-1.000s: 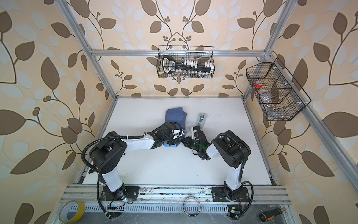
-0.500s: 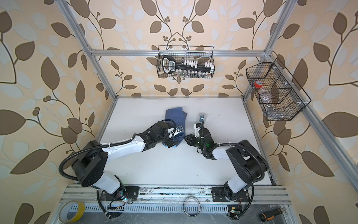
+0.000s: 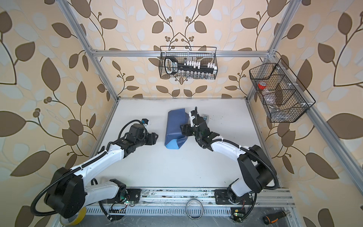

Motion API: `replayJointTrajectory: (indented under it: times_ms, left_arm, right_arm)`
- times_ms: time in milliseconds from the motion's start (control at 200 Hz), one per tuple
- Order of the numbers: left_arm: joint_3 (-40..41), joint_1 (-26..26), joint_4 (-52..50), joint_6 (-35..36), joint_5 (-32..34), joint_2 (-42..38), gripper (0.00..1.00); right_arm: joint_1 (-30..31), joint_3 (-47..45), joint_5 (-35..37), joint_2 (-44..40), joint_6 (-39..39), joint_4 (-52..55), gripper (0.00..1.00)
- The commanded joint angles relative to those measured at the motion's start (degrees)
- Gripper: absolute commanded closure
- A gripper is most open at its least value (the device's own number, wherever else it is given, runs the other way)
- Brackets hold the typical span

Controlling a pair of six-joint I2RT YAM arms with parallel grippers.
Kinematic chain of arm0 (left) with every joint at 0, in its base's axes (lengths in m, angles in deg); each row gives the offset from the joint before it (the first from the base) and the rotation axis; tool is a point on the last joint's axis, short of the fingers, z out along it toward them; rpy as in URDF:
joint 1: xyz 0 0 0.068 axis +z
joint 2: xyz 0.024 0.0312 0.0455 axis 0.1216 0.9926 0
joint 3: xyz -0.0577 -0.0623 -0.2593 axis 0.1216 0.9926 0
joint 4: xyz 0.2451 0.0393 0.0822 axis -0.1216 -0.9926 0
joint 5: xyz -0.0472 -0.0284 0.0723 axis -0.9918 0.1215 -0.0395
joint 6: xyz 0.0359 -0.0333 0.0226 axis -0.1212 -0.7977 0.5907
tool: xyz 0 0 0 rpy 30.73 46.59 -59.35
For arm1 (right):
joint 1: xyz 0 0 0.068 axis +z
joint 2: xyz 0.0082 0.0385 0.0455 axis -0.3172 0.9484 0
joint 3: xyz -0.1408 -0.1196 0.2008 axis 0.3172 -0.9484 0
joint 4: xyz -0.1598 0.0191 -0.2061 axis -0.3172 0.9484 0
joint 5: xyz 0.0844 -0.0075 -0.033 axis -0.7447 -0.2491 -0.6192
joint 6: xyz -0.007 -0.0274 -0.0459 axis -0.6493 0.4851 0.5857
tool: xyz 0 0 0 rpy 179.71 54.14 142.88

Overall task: Wrap a gift box in wrapping paper
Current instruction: Fold the wrapping paper for the gift box.

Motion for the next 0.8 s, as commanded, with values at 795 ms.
replayJointTrajectory:
  times_ms: [795]
  left_arm:
    - [-1.1, -1.8, 17.8, -8.1, -18.2, 19.2, 0.84]
  right_arm:
    - [3.2, 14.5, 4.0, 16.5, 12.3, 12.3, 0.33]
